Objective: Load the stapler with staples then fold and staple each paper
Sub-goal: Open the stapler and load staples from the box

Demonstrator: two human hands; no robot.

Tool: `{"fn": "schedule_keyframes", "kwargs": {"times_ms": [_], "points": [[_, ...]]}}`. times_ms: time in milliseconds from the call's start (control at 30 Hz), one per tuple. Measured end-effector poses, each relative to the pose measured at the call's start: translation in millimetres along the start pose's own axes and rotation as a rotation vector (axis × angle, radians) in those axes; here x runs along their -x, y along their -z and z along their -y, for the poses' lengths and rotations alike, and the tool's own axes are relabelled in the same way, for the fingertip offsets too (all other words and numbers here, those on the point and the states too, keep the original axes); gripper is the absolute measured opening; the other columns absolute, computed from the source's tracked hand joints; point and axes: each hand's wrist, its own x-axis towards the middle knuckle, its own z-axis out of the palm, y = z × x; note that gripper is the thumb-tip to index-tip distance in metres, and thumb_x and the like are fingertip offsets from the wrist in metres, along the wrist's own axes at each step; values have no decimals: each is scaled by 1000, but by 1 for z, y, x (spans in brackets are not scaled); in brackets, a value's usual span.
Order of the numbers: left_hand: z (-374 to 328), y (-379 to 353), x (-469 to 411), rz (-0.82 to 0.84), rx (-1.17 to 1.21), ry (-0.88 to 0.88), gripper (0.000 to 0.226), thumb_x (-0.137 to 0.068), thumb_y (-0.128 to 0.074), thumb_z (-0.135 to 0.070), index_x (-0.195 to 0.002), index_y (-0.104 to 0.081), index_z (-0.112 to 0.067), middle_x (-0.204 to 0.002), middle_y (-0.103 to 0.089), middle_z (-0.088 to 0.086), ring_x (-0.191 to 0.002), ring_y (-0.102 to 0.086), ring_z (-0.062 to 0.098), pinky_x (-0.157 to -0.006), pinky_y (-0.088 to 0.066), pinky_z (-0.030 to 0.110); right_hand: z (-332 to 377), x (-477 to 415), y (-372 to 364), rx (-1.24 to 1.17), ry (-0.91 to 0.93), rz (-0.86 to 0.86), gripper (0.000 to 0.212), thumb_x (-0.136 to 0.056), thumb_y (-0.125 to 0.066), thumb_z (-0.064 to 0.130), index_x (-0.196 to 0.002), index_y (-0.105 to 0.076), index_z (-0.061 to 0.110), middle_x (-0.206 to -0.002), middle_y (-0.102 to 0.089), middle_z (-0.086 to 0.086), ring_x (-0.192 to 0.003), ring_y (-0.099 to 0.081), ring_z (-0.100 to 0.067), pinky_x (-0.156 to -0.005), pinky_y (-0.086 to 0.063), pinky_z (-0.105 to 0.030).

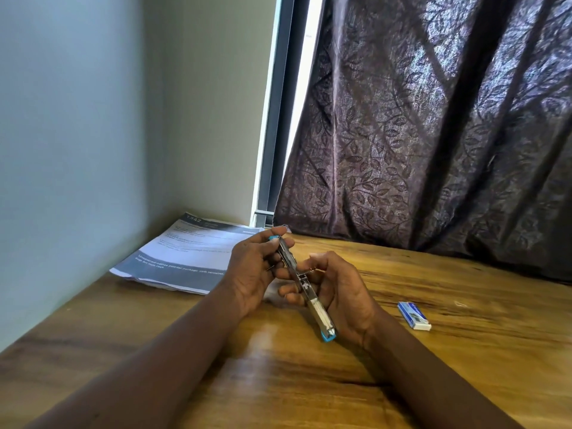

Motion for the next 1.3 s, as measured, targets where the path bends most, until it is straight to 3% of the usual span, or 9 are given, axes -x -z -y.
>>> {"fn": "schedule_keyframes", "kwargs": {"times_ms": [167, 333, 400, 500, 633, 733, 933, 1133, 1300], "points": [[2, -5, 1, -41, -114, -73, 27, -103, -49, -1, -113, -72, -12, -100, -77, 12, -72, -63, 17, -68, -57, 35, -1, -3, 4, 109, 54, -42, 21, -95, -42, 1, -110, -55, 6, -108, -72, -30, -74, -69, -35, -63, -53, -33], [7, -4, 5, -282, -745, -476, 30, -93, -73, -18, -116, -56, -28, -104, -65, -10, -79, -64, 5, -74, -54, 27, -5, -4, 9, 10, 61, -99, 25, -95, -46, -3, -118, -54, 4, -110, -70, -33, -78, -70, -37, -64, -57, -34], [4, -3, 8, -206, -875, -632, 25, -90, -75, -17, -105, -59, -30, -95, -64, -12, -74, -63, 2, -64, -49, 19, -9, -5, 10, -30, 62, -104, 29, -95, -48, -3, -123, -55, -2, -111, -70, -33, -78, -72, -36, -67, -60, -34], [6, -2, 12, -27, -1116, -732, 18, -87, -75, -18, -91, -64, -32, -86, -64, -13, -70, -62, 7, -62, -49, 19, -13, -7, 12, -66, 67, -122, 35, -95, -49, -3, -129, -55, -9, -104, -70, -27, -80, -72, -30, -75, -61, -37], [9, -2, 15, 62, -1308, -702, 14, -86, -76, -25, -93, -69, -34, -85, -60, -16, -67, -59, 5, -64, -45, 20, -13, -10, 16, -101, 77, -146, 35, -93, -48, -5, -127, -59, -8, -110, -72, -26, -86, -71, -25, -73, -61, -33], [8, 1, 13, 84, -1374, -674, 14, -87, -74, -28, -99, -71, -35, -88, -60, -17, -69, -59, 4, -66, -47, 22, -15, -13, 17, -92, 86, -167, 33, -91, -50, -10, -122, -62, -4, -101, -75, -20, -80, -74, -21, -70, -62, -31], [5, 1, 17, 88, -1430, -657, 10, -88, -76, -29, -97, -77, -32, -92, -67, -17, -69, -54, -2, -65, -36, 15, -22, -15, 18, 64, 133, -212, 34, -89, -57, -13, -121, -64, -1, -110, -75, -22, -115, -66, -41, -105, -49, -53], [13, 5, 13, 69, -1343, -550, 10, -87, -76, -28, -92, -78, -36, -84, -71, -21, -72, -63, 0, -70, -43, 21, -22, -14, 19, 32, 115, -225, 36, -88, -58, -14, -123, -61, -5, -110, -73, -25, -98, -70, -31, -94, -55, -42], [15, 10, 9, 74, -1258, -458, 10, -86, -80, -27, -84, -77, -36, -78, -73, -21, -68, -66, -4, -72, -52, 24, -23, -17, 19, 21, 93, -209, 45, -87, -42, -22, -124, -59, -2, -108, -74, -23, -89, -72, -27, -91, -56, -41]]}}
